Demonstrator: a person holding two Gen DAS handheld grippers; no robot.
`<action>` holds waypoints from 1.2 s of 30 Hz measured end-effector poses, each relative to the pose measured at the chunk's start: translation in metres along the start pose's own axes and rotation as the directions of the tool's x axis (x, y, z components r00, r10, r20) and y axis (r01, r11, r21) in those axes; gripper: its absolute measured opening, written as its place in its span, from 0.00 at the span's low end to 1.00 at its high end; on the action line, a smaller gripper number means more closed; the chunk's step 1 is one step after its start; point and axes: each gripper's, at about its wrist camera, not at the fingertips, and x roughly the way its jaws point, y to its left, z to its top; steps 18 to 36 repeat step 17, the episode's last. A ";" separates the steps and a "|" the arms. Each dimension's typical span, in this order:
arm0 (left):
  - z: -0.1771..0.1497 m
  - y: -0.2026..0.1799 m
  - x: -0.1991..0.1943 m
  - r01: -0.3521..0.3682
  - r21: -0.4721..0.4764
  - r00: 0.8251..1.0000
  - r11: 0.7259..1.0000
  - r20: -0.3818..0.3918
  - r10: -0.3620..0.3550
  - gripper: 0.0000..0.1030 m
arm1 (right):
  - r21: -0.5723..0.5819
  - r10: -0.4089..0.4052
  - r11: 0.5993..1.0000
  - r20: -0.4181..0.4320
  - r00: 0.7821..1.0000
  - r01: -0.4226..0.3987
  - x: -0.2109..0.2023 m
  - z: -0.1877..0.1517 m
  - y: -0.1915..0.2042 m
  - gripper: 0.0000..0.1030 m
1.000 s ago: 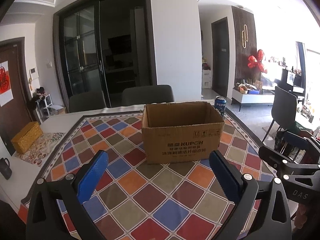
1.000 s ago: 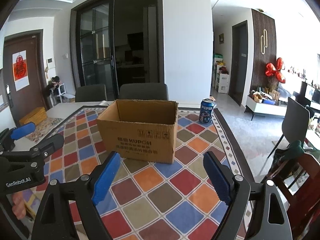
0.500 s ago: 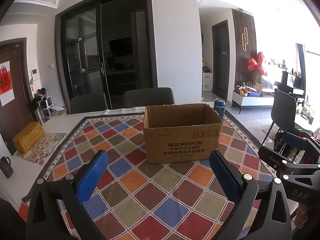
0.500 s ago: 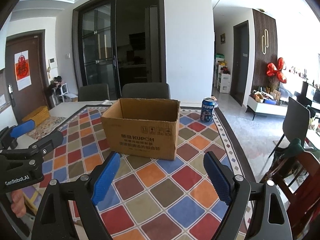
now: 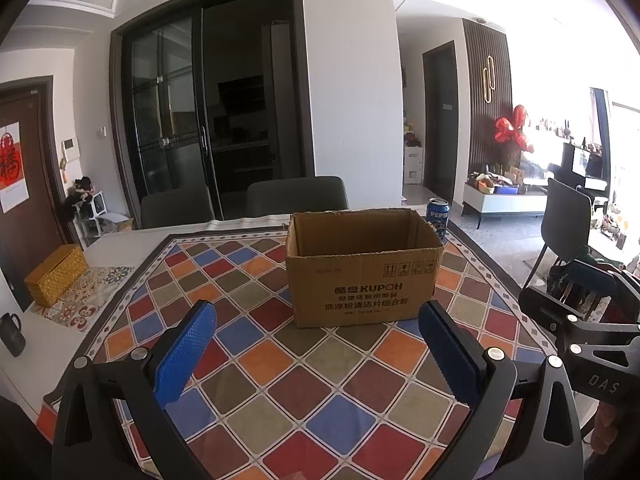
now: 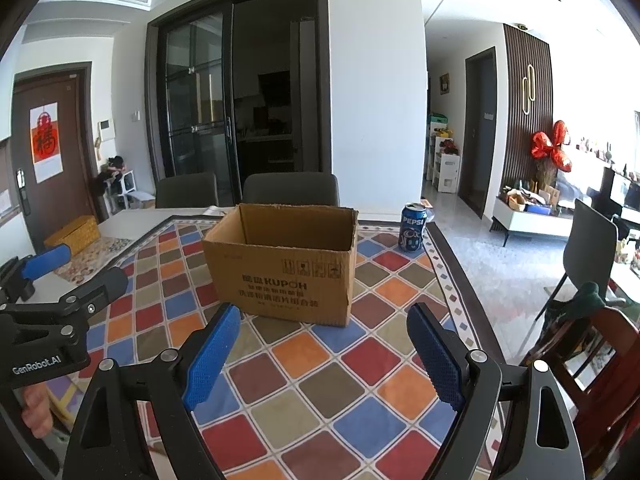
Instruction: Organize snacks
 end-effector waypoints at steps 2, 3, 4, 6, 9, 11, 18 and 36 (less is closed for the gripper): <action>0.000 0.000 -0.001 -0.001 0.002 1.000 1.000 0.006 0.001 1.00 | 0.000 -0.001 1.000 -0.001 1.000 0.001 0.000 0.000 0.000 0.84; 0.000 0.000 -0.002 -0.003 0.003 1.000 1.000 0.007 0.003 1.00 | 0.000 -0.001 1.000 0.000 1.000 0.001 0.000 0.000 0.000 0.84; 0.000 0.000 -0.001 -0.003 0.003 1.000 1.000 0.007 0.003 1.00 | 0.000 0.000 1.000 0.001 1.000 0.000 0.000 0.000 0.000 0.84; 0.001 0.000 -0.002 -0.003 0.000 1.000 1.000 0.007 0.003 1.00 | 0.000 0.000 1.000 0.000 1.000 0.000 0.000 0.000 0.000 0.84; 0.001 0.000 -0.001 0.000 0.000 1.000 1.000 0.004 0.000 1.00 | -0.002 -0.001 1.000 0.002 1.000 0.001 -0.001 0.001 0.000 0.84; 0.001 0.000 -0.001 0.002 -0.007 1.000 1.000 0.000 -0.002 1.00 | -0.002 -0.002 1.000 0.003 1.000 0.002 -0.001 0.001 0.000 0.84; 0.001 0.001 0.001 0.003 -0.012 1.000 1.000 -0.004 -0.003 1.00 | -0.002 -0.002 1.000 0.004 1.000 0.002 -0.001 0.001 0.000 0.84; 0.001 0.001 0.001 0.003 -0.012 1.000 1.000 -0.004 -0.003 1.00 | -0.002 -0.002 1.000 0.004 1.000 0.002 -0.001 0.001 0.000 0.84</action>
